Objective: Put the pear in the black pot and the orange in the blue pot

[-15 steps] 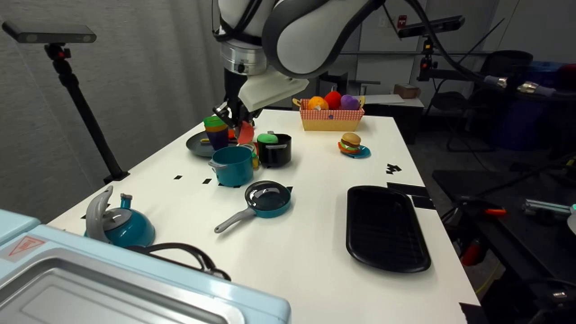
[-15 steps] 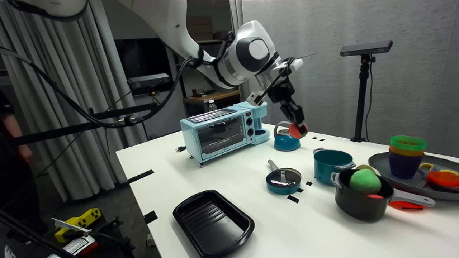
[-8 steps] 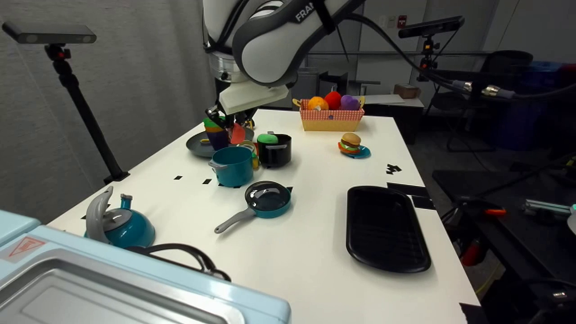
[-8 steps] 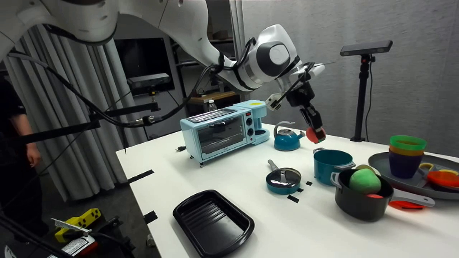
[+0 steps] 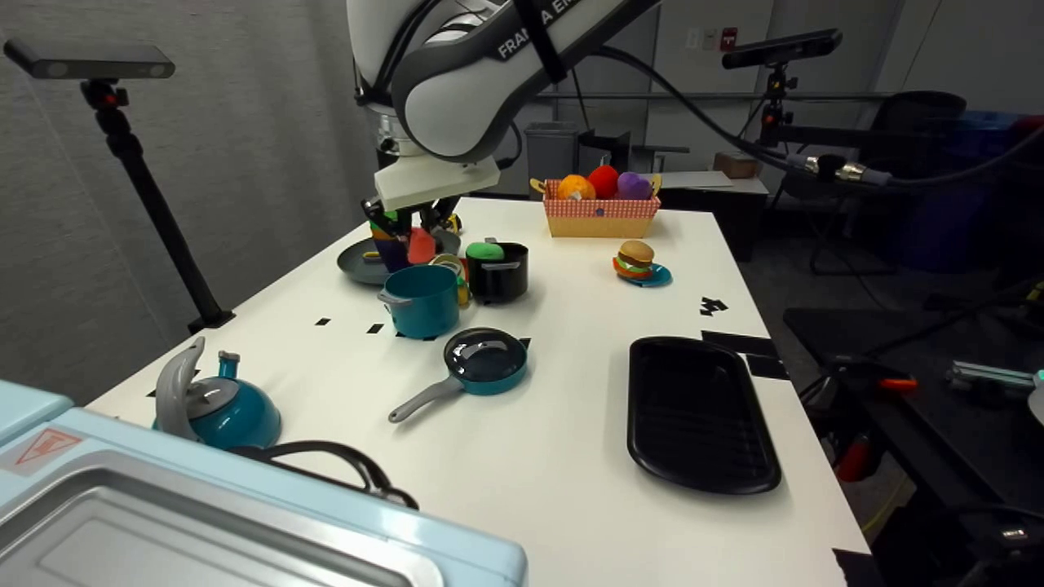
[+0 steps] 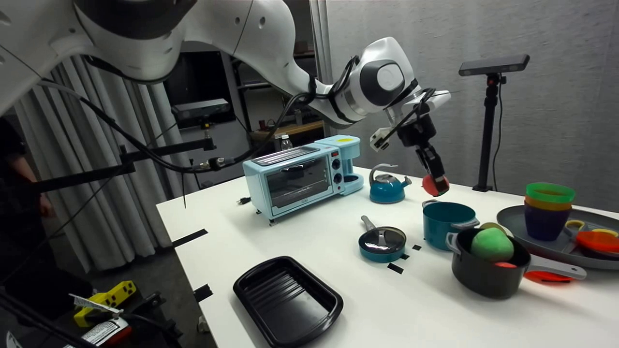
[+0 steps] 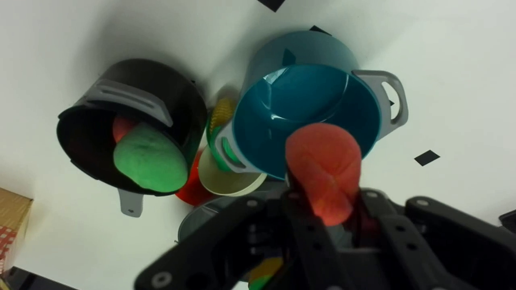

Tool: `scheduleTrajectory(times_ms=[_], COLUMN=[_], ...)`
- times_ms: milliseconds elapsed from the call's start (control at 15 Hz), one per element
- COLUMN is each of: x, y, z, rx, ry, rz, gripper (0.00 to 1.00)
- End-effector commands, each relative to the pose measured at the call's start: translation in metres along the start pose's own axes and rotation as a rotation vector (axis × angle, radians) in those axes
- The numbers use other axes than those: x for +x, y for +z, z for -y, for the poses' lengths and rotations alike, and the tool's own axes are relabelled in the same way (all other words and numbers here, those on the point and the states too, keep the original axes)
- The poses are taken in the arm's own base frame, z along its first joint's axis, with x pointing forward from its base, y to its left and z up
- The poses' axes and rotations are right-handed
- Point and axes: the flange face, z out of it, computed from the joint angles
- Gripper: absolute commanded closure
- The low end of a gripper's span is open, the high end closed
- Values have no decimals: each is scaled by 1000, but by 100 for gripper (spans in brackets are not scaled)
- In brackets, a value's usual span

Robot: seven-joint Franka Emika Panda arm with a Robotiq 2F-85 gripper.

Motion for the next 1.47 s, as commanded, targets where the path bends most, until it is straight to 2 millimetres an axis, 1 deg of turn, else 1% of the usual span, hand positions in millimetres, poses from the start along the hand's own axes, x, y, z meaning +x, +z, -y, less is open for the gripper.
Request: scheduleTrajectory(times_ms=[0,133,400,733,1000,1067,1133,1333,1400], x=[10,12,14,17,18,-9,-12,-29,-39], y=[4,4,5,6,8,-9,-11,-18,-32], z=[8,10,13,15,19,20,20,24,19], rx=[-1,-3,-2,4,37,42,48,71,72], ry=[33,32,26,-2,-60,-90,-109,-197,-217], rz=[15,19,17,14,18,18,18,49,55], gripper=[45,29,1,0,0,0,0,0,0])
